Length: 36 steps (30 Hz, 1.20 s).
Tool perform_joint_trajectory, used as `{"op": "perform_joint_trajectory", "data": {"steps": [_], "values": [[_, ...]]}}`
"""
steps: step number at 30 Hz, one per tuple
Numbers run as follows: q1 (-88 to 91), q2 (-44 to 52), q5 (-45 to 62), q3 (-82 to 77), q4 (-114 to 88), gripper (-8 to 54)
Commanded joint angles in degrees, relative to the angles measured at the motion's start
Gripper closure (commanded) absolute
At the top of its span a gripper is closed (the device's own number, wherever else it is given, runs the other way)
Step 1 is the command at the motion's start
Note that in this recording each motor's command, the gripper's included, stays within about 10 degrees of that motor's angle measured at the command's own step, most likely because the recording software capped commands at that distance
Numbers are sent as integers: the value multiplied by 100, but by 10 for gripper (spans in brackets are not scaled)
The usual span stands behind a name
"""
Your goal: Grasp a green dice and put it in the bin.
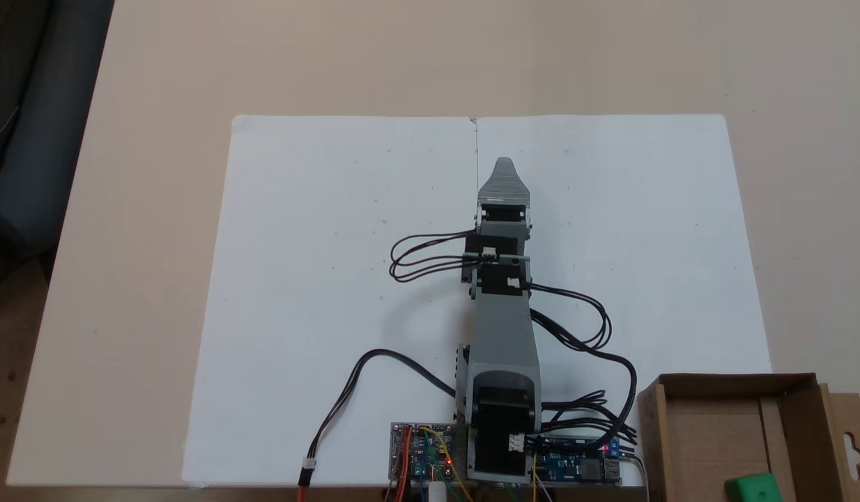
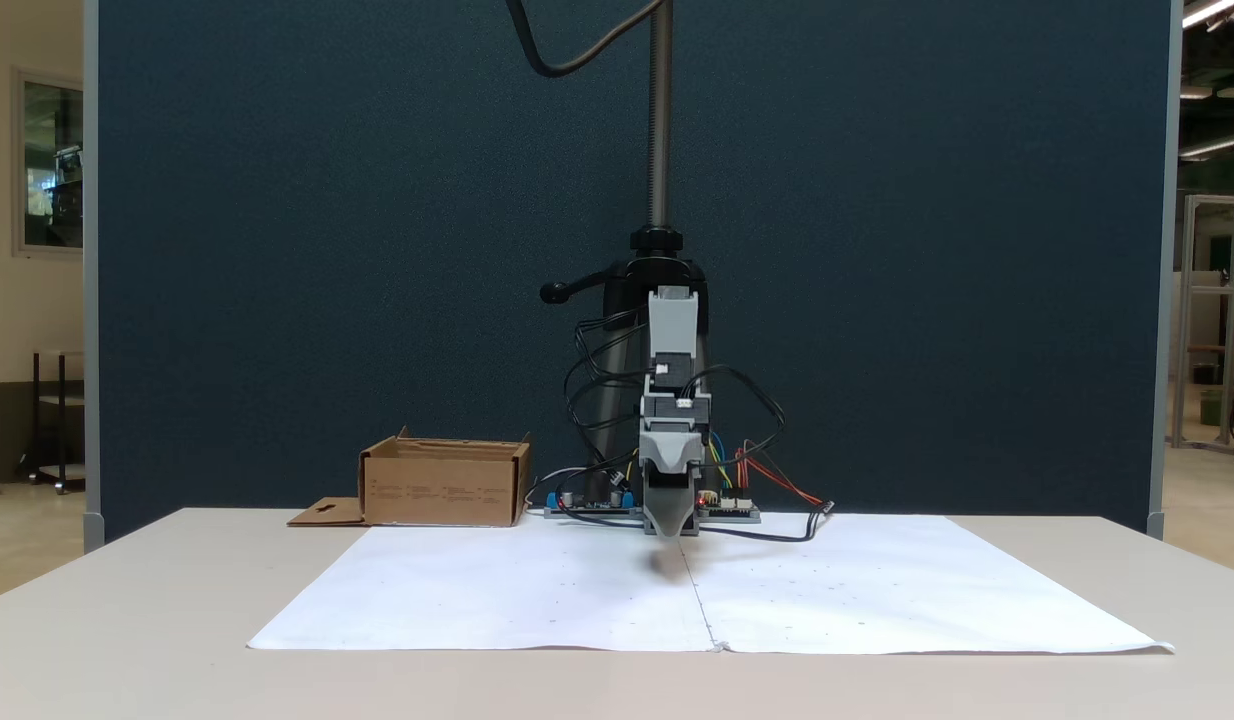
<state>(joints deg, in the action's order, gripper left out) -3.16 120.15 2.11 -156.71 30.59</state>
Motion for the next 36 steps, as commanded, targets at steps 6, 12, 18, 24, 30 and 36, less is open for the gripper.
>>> {"op": "perform_joint_trajectory", "data": {"steps": [6, 12, 18, 24, 30, 36], "values": [[290, 1169, -272, -1160, 1967, 9], [615, 1564, -255, -1951, 3153, 10], [668, 1582, -35, -2285, 4208, 10], [659, 1582, 70, -2285, 5228, 8], [650, 1573, 132, -2285, 6212, 2], [633, 1538, 97, -2285, 6434, 1]]}}
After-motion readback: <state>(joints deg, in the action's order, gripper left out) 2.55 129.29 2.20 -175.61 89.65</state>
